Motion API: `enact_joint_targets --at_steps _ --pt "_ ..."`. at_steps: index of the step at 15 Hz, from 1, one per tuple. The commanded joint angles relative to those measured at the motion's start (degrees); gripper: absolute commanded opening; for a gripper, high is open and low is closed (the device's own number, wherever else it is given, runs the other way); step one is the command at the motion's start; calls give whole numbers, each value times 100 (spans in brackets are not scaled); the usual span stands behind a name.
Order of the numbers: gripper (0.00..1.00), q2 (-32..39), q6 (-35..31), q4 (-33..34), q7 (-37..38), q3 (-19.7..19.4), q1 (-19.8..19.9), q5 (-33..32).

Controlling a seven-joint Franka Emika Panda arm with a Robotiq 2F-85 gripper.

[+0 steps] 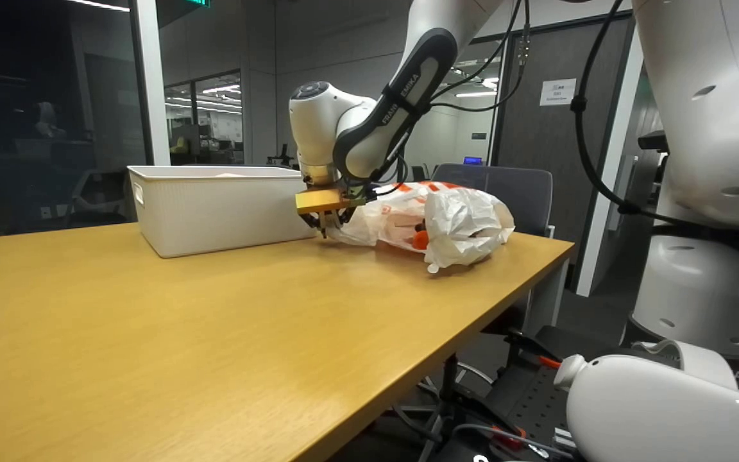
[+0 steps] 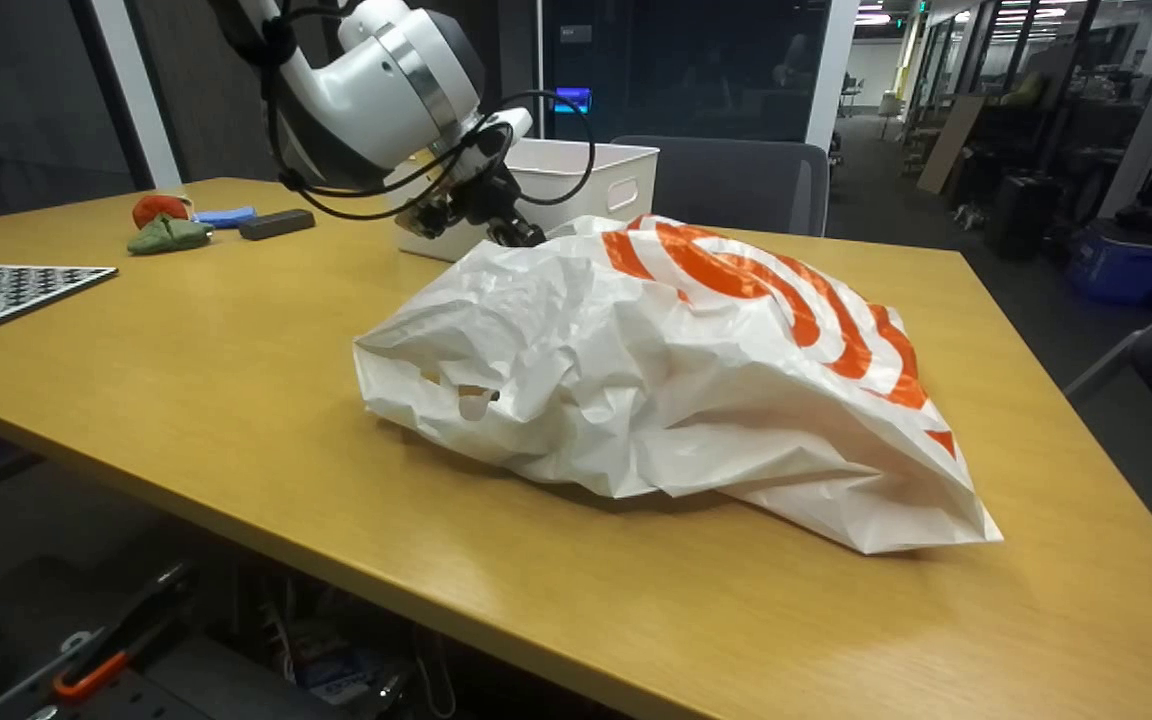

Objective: Put the two shirts in the white basket and then put the yellow container and toy moose in the plastic bag

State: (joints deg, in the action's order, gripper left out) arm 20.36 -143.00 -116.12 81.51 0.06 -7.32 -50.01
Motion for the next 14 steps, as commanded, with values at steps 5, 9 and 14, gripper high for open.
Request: enact_joint_targets --at_steps 5,9,14 --pt "0 -462 -165 -442 -764 209 126 1033" --pt "0 -1241 69 -1023 -2534 892 236 3079" --pt "0 -2201 843 -1204 -4486 1748 138 5510"
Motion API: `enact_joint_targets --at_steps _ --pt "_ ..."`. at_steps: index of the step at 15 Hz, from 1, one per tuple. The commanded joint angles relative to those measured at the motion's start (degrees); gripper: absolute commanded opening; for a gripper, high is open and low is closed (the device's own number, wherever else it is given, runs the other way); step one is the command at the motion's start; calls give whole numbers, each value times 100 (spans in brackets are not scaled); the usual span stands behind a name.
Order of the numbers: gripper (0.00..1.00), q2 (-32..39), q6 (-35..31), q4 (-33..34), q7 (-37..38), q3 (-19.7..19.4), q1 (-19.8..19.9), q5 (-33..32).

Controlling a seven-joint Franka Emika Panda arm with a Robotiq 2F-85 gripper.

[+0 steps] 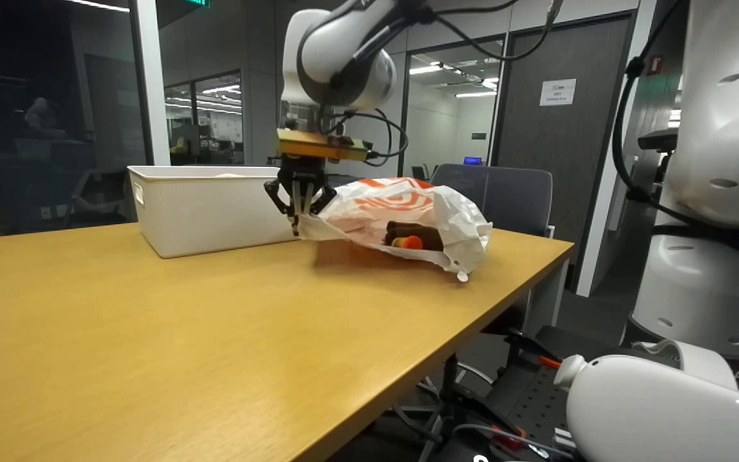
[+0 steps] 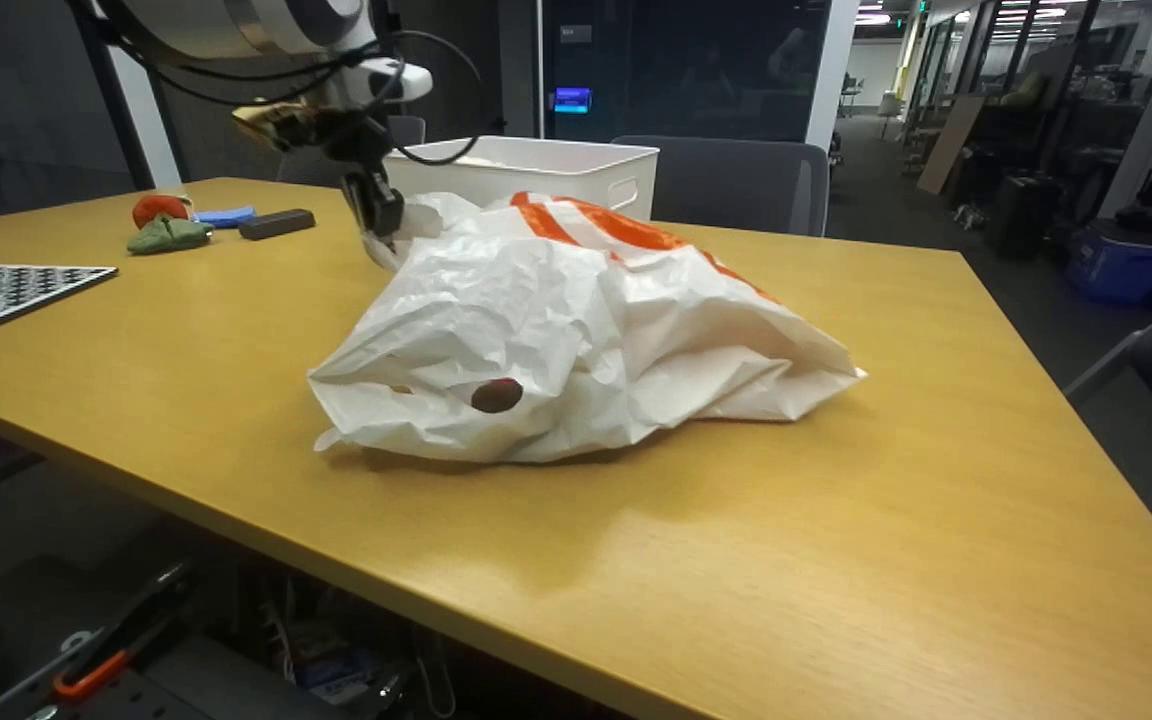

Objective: Put the two shirts in the white basket and then put the yellow container and toy moose in the plastic bag

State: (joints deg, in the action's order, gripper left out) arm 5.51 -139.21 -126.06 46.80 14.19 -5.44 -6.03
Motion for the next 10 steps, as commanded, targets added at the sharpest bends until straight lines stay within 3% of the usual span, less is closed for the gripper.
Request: enact_joint_targets --at_steps 1,5,10 --pt "0 -918 716 -176 -1301 195 -345 1484" --pt "0 -1707 1116 -207 -1335 134 -545 1446" --pt "0 -2118 963 -199 -993 135 -268 608"
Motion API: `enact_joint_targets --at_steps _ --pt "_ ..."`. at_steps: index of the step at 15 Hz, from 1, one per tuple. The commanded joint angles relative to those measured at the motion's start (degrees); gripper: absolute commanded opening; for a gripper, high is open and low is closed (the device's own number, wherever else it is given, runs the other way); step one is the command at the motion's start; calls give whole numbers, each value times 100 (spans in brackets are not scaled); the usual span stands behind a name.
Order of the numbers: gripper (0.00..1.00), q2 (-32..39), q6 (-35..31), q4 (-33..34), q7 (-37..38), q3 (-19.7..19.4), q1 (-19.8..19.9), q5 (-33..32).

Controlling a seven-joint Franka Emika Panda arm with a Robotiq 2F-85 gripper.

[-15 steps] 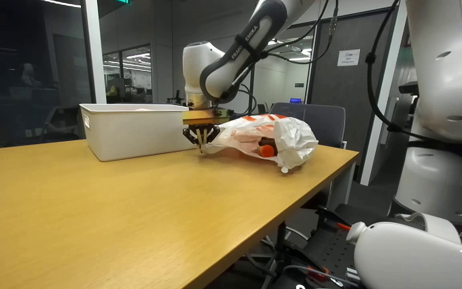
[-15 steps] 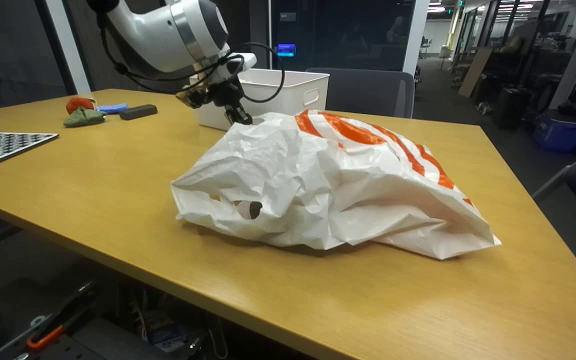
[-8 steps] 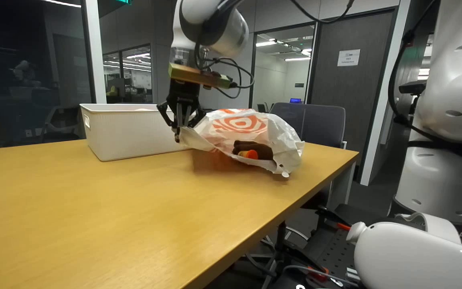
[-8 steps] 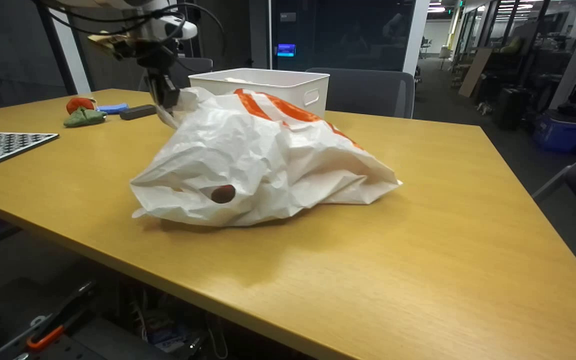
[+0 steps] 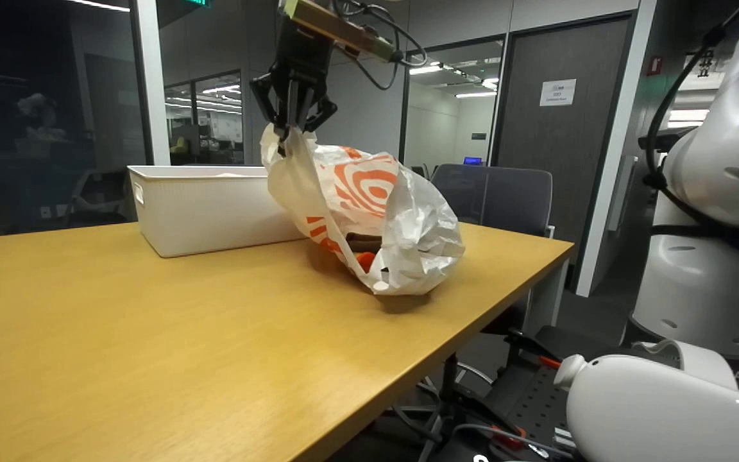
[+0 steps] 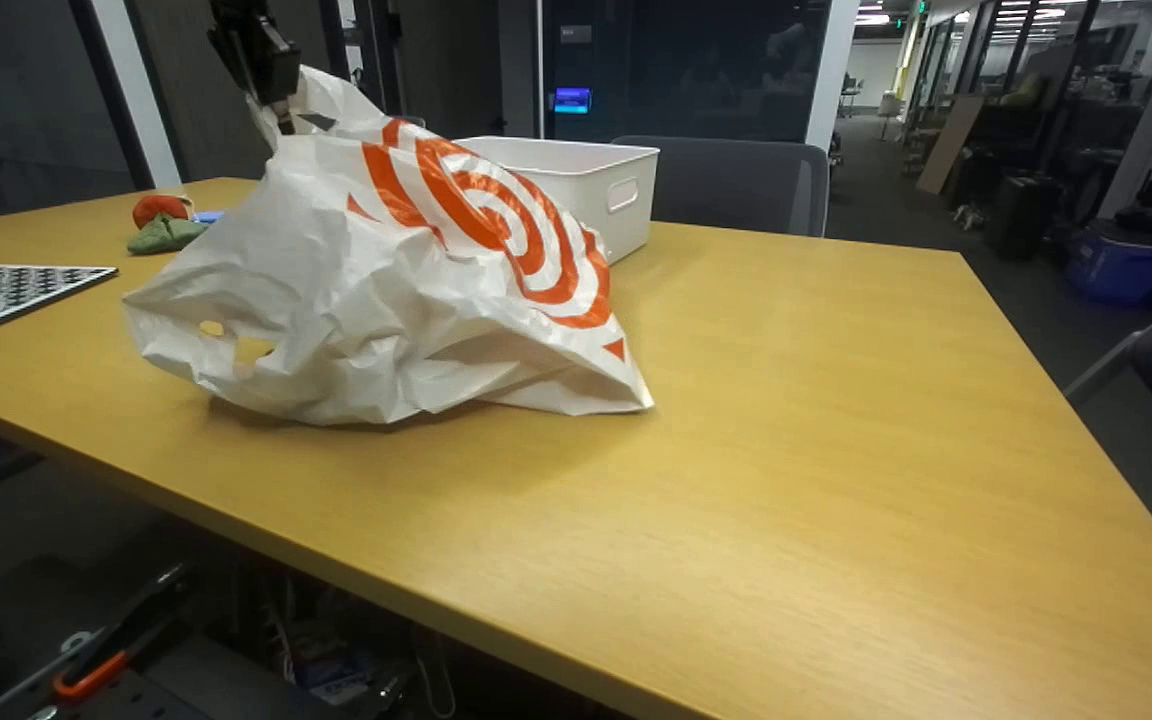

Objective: Put the two shirts in the white basket and then put the yellow container and toy moose in the plastic bag

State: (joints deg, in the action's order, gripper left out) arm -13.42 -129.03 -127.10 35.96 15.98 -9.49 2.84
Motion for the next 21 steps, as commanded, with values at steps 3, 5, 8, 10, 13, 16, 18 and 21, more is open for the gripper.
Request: enact_joint_targets --at_steps 3,5,8,10,13,16,18,21 --pt "34 -73 296 -29 -278 -214 109 145" --pt "50 -61 534 -57 -747 -323 -20 669" --pt "73 -135 1139 -53 -1535 -437 -170 1576" --pt "86 -115 1914 53 -1787 -504 -181 1917" --pt "100 -213 2363 -7 -973 -199 20 803" --pt "100 -194 2211 -78 -650 -27 42 -187" --pt "100 -199 2174 -112 -271 105 54 -833" --pt "100 -336 2213 -164 437 261 52 -1639"
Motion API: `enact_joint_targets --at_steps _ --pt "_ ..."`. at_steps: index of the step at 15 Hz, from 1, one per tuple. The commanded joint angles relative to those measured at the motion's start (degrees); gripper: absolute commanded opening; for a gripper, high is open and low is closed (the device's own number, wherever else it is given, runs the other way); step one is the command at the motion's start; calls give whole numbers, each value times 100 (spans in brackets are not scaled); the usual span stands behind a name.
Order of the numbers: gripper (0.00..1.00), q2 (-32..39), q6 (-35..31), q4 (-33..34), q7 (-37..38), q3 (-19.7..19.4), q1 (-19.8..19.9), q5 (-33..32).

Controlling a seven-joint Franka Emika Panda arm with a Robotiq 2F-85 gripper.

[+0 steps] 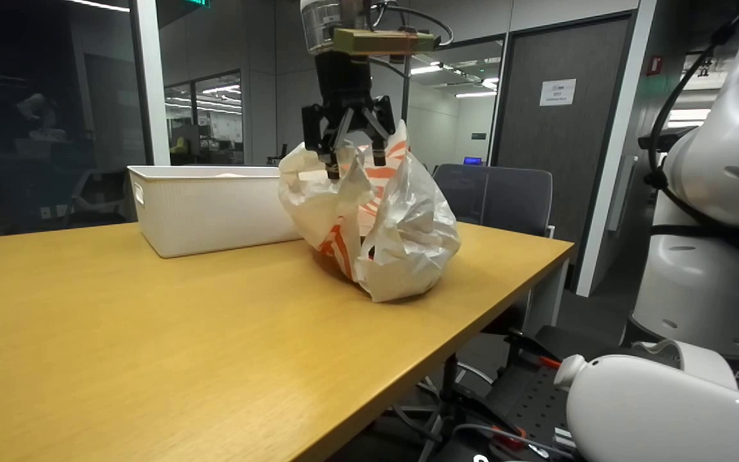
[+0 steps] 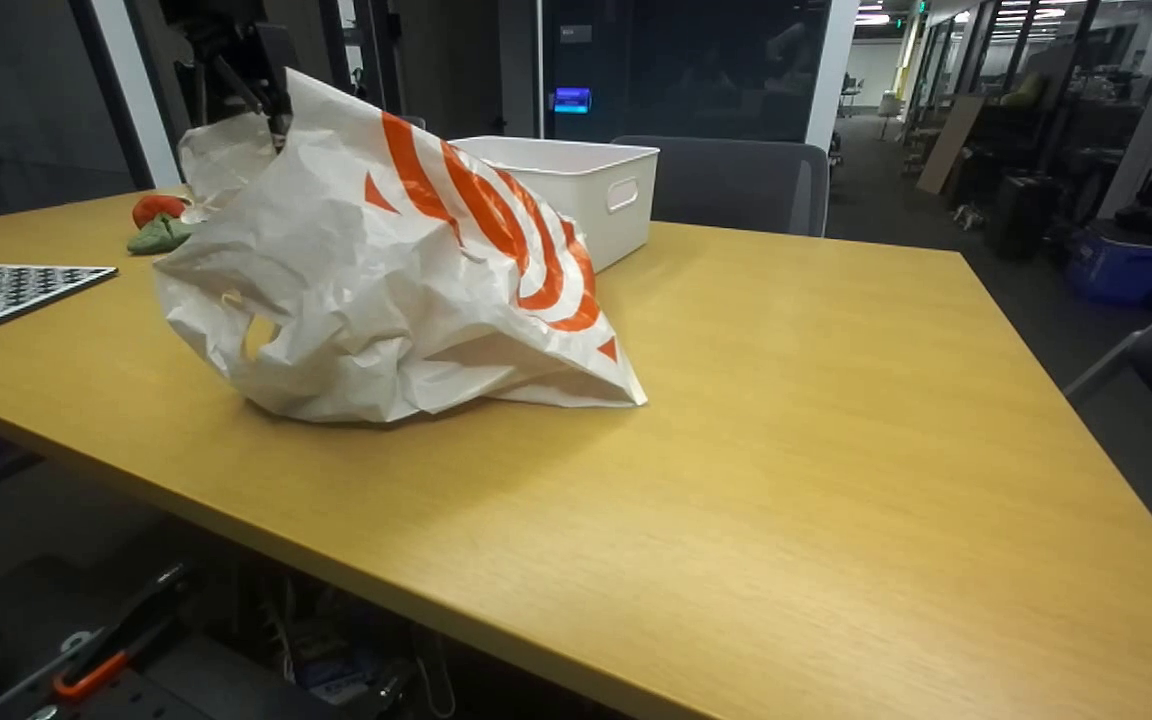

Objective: Put the two shirts in the white basket and then put the yellow container and toy moose in the plastic bag

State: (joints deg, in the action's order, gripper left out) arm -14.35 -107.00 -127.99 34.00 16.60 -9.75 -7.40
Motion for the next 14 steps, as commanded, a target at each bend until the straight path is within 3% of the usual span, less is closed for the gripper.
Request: enact_joint_targets --at_steps 1,7,14 --pt "100 -300 25 -87 971 236 68 -752" --pt "100 -947 150 -78 614 -79 -52 259" --pt "100 -1650 546 -102 631 -89 38 408"
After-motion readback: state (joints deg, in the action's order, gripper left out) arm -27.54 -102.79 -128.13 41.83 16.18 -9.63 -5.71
